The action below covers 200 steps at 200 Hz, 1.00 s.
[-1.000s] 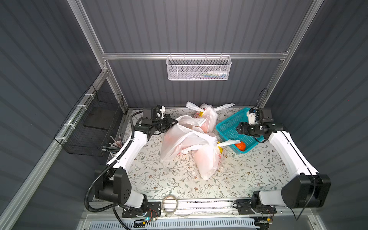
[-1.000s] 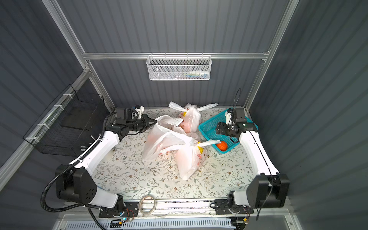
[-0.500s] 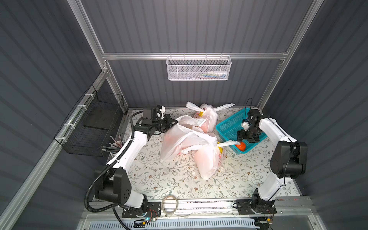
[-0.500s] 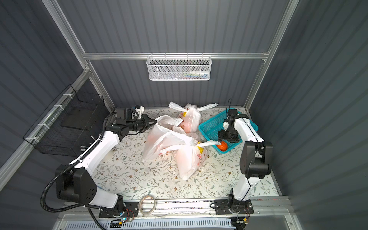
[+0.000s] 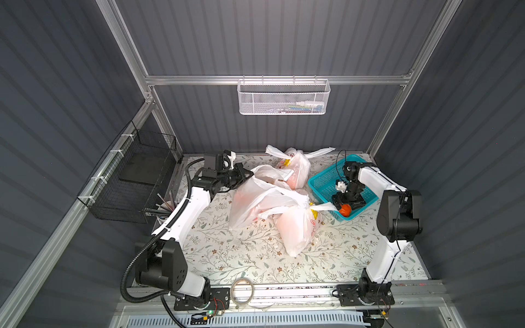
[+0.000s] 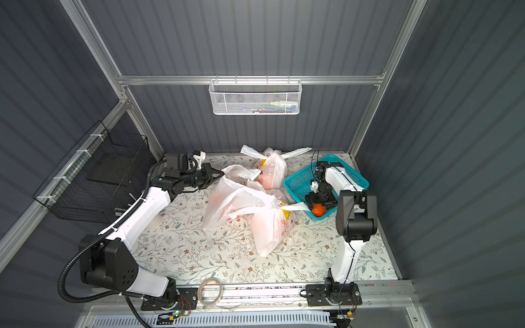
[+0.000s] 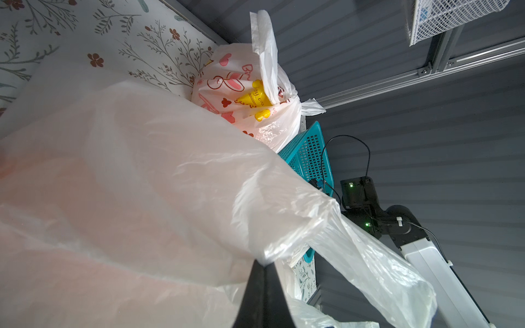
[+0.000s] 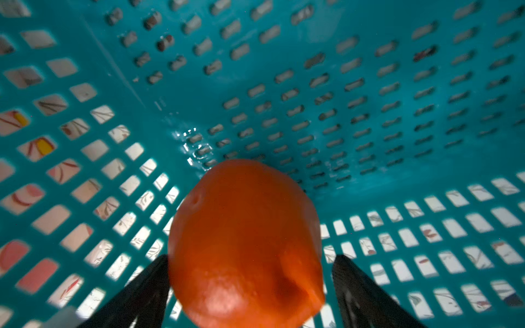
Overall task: Place the oranges into plastic bags & tie knots
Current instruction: Pick up the orange from the basket, then place the orange in the plastic bag.
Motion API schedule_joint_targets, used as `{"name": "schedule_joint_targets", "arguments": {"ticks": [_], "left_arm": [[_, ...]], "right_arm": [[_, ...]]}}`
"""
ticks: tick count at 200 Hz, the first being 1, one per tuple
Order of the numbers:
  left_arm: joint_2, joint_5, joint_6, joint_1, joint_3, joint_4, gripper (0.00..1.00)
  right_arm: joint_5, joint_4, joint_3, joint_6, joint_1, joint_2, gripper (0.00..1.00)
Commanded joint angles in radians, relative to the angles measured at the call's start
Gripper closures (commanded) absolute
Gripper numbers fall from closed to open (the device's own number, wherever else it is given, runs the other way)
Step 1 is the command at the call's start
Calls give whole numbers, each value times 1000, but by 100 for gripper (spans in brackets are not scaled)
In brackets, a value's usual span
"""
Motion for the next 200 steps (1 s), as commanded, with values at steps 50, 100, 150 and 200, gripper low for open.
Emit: {"name": "schedule_joint_targets", "arguments": {"ticks": [50,100,150,200], "left_arm": [[-10,9,18,8,12,-27,100],[-11,8,20,8,12,-29,100],[-15,16,26,8,10,-28,100],[-13,36,36,8,6,-25,100]], "right_arm": [[-12,32,19,-2,3,59,25],[-29,67,-27,33,-4,-148,36],[-141,82,-22,102,-1,-412,37],[-542,350,-148,269,151,-615,37]]}}
